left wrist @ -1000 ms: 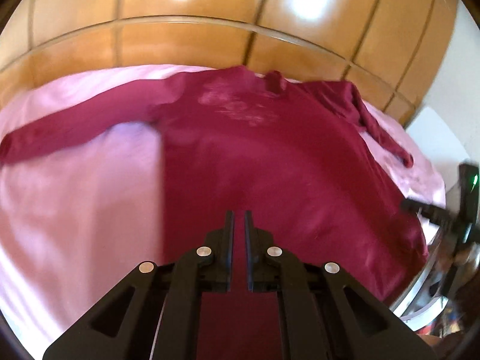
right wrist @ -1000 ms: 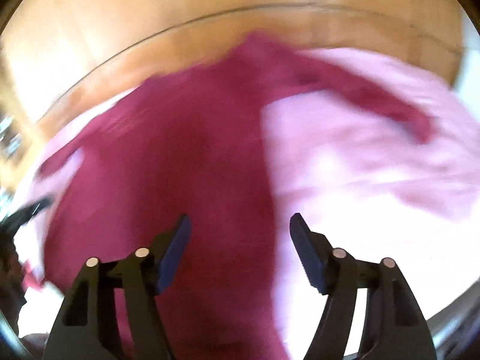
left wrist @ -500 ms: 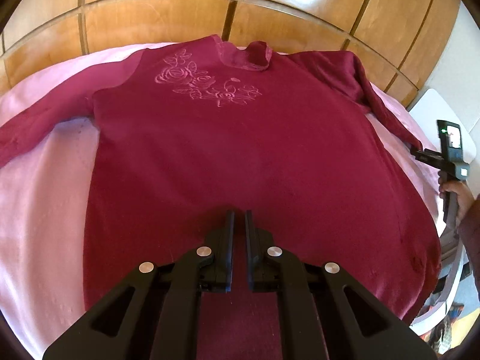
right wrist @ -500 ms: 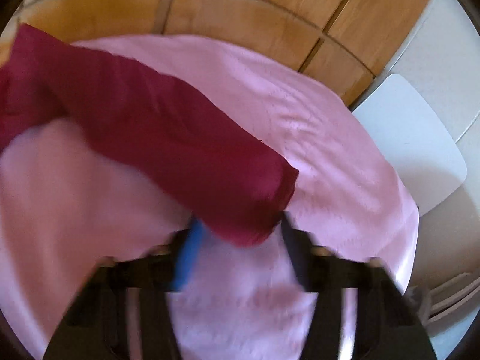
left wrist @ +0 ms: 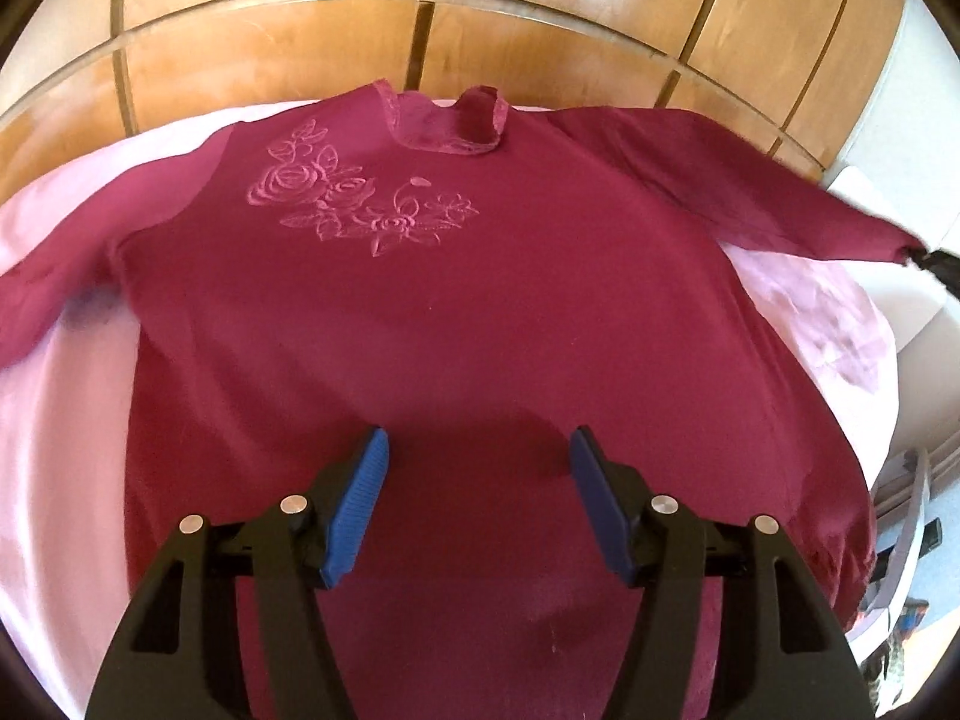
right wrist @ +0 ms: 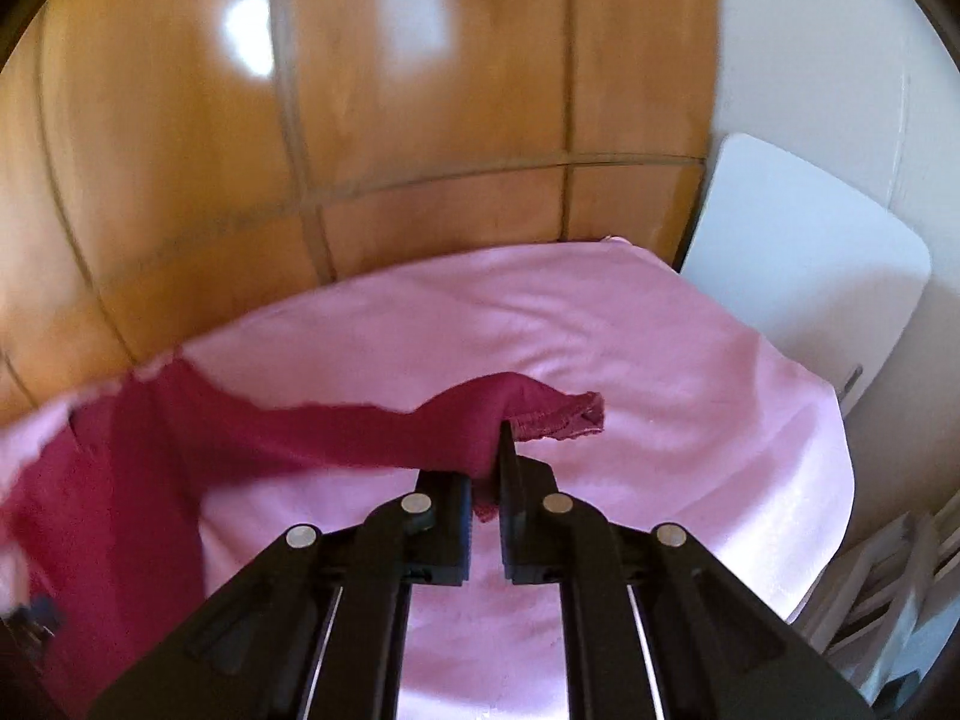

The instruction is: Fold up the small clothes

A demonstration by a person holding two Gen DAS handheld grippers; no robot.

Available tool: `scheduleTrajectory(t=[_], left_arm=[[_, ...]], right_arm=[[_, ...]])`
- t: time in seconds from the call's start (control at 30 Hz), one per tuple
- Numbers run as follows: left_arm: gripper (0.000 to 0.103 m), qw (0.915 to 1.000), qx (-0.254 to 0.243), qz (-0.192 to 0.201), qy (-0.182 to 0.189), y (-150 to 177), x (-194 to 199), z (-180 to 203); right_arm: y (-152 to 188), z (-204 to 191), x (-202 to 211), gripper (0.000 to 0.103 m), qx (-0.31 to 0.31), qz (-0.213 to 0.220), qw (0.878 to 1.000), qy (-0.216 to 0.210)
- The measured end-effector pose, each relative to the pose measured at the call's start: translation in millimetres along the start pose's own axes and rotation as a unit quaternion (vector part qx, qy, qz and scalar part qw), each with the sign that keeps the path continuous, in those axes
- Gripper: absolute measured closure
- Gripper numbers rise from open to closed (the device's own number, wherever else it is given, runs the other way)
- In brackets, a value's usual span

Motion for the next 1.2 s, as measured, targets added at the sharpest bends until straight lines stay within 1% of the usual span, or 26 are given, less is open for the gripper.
scheduleTrajectory(t=[0.1,0.17,0.23,0.27,0.33,0.37,0.4,0.43,0.47,0.5,0.53,0.6,0.67,0.73,0.77,0.8,0.83,0.9,0.93,1.0,1.03,1.07,1.1,1.13,1.17,1.2], left_arm=[[0.041,1.0,-0.003,-0.001,-0.004,-9.8,-4.2,-1.5],[0.041,1.0,0.002,0.0,-0.005,-13.9,-5.4,-2.9],[0.041,1.0,0.007,-0.001,-0.004,-17.5,-6.4,-4.7],[0.041,0.9999,0.009,-0.002,-0.006,-18.4,-6.9,-5.4],[0.041,0.9999,0.01,-0.008,-0.007,-18.4,-8.8,-6.0],[0.041,0.9999,0.009,-0.01,-0.009,-18.2,-9.7,-5.6],[0.041,0.9998,0.007,-0.013,-0.012,-17.9,-10.8,-5.4],[0.041,0.9998,0.006,-0.016,-0.014,-17.8,-12.4,-5.2],[0.041,0.9997,0.006,-0.018,-0.016,-17.5,-13.4,-5.0],[0.041,0.9996,0.005,-0.019,-0.018,-17.6,-14.5,-4.5],[0.041,0.9996,0.005,-0.019,-0.021,-17.9,-15.5,-4.0],[0.037,0.9996,0.006,-0.017,-0.022,-18.4,-16.6,-3.4],[0.036,0.9996,0.005,-0.015,-0.023,-18.3,-17.5,-3.7],[0.036,0.9996,0.005,-0.015,-0.024,-16.7,-19.8,-3.7],[0.034,0.9996,0.007,-0.016,-0.023,-15.8,-20.9,-3.7],[0.033,0.9996,0.008,-0.016,-0.022,-15.4,-22.0,-3.6],[0.033,0.9996,0.006,-0.015,-0.023,-15.3,-22.8,-3.1],[0.033,0.9994,-0.001,-0.017,-0.029,-14.9,-22.8,-1.2],[0.033,0.9994,-0.001,-0.016,-0.03,-15.1,-22.3,-1.1],[0.033,0.9995,0.005,-0.014,-0.028,-15.9,-20.9,-1.4],[0.033,0.9995,0.009,-0.011,-0.028,-16.1,-19.5,-1.5],[0.033,0.9995,0.012,-0.009,-0.028,-16.3,-18.4,-1.4],[0.033,0.9995,0.014,-0.007,-0.029,-16.4,-17.5,-1.6],[0.033,0.9994,0.016,-0.006,-0.029,-16.1,-16.8,-1.7],[0.033,0.9994,0.016,-0.006,-0.031,-15.4,-16.5,-2.0],[0.033,0.9993,0.017,-0.005,-0.033,-14.8,-16.4,-2.6]], right_arm=[[-22.1,15.1,-27.3,0.097,-0.041,-0.032,0.999,0.001],[-37.2,21.7,-60.0,0.097,-0.068,-0.063,0.996,0.005],[-50.0,26.9,-98.1,0.097,-0.075,-0.092,0.992,0.04],[-53.3,28.3,-110.2,0.097,-0.079,-0.102,0.991,0.048],[-62.7,27.7,-136.3,0.097,-0.079,-0.117,0.987,0.077],[-66.4,27.3,-146.1,0.093,-0.08,-0.123,0.986,0.085],[-71.4,28.2,-156.6,0.088,-0.085,-0.129,0.983,0.097],[-75.6,28.6,-164.5,0.069,-0.089,-0.125,0.982,0.113],[-79.5,29.5,-170.9,0.047,-0.093,-0.116,0.981,0.124],[-80.6,32.2,-174.1,0.042,-0.098,-0.106,0.981,0.132],[-79.6,36.7,-171.3,0.041,-0.109,-0.094,0.98,0.138],[-70.7,42.0,-169.6,0.041,-0.138,-0.095,0.98,0.11],[-56.9,51.0,-169.0,0.041,-0.162,-0.103,0.979,0.072],[-27.8,51.6,-164.0,0.042,-0.18,-0.122,0.976,0.03],[-13.8,51.5,-165.5,0.045,-0.19,-0.136,0.972,0.01],[4.7,47.8,-168.5,0.048,-0.204,-0.156,0.966,-0.02],[15.4,43.1,-173.4,0.052,-0.211,-0.17,0.962,-0.04],[29.5,30.7,-182.4,0.053,-0.218,-0.178,0.957,-0.064],[31.4,26.6,-186.5,0.052,-0.224,-0.177,0.956,-0.067],[30.3,20.4,-197.3,0.043,-0.249,-0.17,0.95,-0.075],[27.2,18.7,-201.7,0.035,-0.257,-0.166,0.949,-0.075],[22.0,13.6,-205.1,0.034,-0.254,-0.163,0.951,-0.067],[19.0,9.7,-205.1,0.036,-0.244,-0.164,0.954,-0.055],[15.5,6.5,-207.7,0.056,-0.224,-0.168,0.96,-0.031],[10.6,0.7,-208.6,0.093,-0.189,-0.171,0.967,0.004],[5.3,-1.0,-209.7,0.097,-0.171,-0.173,0.97,0.014]])
Point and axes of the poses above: each gripper's, at about its wrist camera, not at the fingertips, and x roughly against the way its jaws point, z to its right, y to its underside, the point moved 4 cm from there along -x, roughly the way its jaws point, and after that the axes turned 8 degrees about y, right-handed, at the moved point
